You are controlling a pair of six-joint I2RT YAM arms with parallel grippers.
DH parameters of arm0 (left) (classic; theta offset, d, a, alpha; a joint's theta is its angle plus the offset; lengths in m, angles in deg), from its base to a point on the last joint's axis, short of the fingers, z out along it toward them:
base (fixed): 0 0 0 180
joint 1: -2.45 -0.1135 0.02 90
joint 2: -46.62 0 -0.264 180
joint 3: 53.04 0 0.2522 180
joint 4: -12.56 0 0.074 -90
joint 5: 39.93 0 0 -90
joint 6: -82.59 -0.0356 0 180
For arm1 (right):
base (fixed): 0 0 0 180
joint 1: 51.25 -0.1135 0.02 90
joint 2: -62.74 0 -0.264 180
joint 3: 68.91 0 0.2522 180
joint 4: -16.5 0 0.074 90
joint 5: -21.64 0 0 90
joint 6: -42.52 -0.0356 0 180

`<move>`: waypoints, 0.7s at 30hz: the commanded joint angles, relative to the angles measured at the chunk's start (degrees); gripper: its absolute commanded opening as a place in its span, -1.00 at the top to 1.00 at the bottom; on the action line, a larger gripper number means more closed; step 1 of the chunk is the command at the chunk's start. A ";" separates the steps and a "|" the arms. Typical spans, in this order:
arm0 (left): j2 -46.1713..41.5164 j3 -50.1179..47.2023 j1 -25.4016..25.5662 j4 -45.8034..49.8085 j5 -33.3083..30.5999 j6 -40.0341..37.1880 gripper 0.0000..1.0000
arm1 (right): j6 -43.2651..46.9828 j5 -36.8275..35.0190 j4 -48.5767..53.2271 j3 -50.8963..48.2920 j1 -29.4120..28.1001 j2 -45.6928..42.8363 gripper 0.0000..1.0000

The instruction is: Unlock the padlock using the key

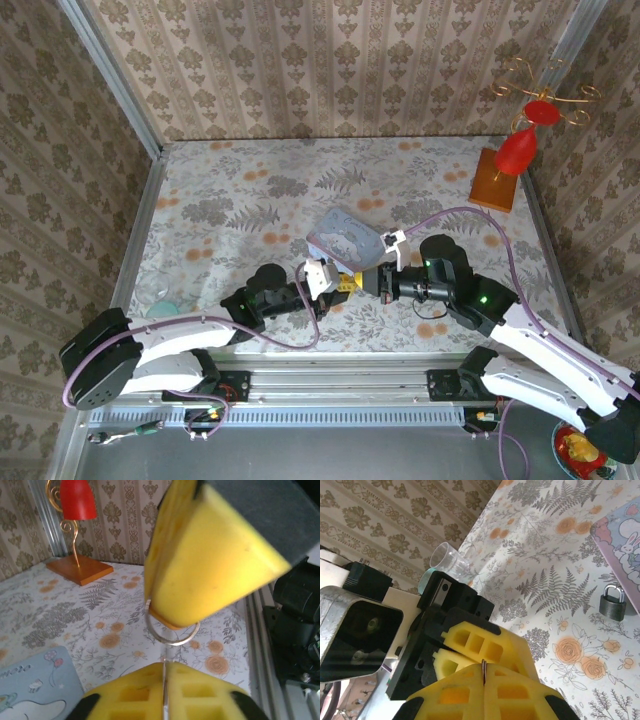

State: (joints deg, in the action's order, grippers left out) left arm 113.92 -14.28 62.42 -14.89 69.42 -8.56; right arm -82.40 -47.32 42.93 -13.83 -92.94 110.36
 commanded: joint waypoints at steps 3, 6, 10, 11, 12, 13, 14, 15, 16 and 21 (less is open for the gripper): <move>-1.98 -0.47 0.07 0.86 1.92 -0.56 1.00 | -0.67 -4.39 1.12 1.75 -0.39 -0.59 1.00; -2.82 -0.29 -0.45 2.31 2.09 -0.07 1.00 | -0.14 -5.75 2.02 1.75 -0.28 -0.82 1.00; -3.92 1.82 -2.05 9.29 4.10 0.70 1.00 | 4.16 -7.58 4.96 1.90 0.14 -2.05 0.46; -4.07 2.63 -2.20 11.59 4.44 0.31 1.00 | 6.47 -7.63 6.05 2.20 0.35 -2.22 0.38; -4.11 3.57 -2.24 14.27 4.55 -0.14 1.00 | 9.48 -7.99 7.91 2.72 0.55 -2.33 0.32; -4.07 4.65 -2.23 16.93 4.79 -0.91 1.00 | 12.77 -8.96 9.92 3.18 0.77 -2.44 0.29; -3.98 5.75 -2.18 19.43 4.90 -1.56 1.00 | 15.86 -9.91 11.32 3.40 0.95 -2.52 0.28; -3.87 7.08 -2.10 22.54 4.90 -2.25 1.00 | 18.90 -10.73 12.24 3.21 1.07 -2.80 0.28; -3.85 8.23 -1.96 25.34 4.90 -2.95 1.00 | 21.43 -10.96 12.32 2.71 1.14 -3.14 0.28; -4.07 12.61 -1.55 35.18 5.66 -5.72 1.00 | 26.83 -4.54 2.05 -3.63 0.95 -7.66 0.31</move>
State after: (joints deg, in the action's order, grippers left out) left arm 110.82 -4.38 60.54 11.38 73.09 -11.09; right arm -62.22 -55.10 49.53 -14.68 -92.02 105.11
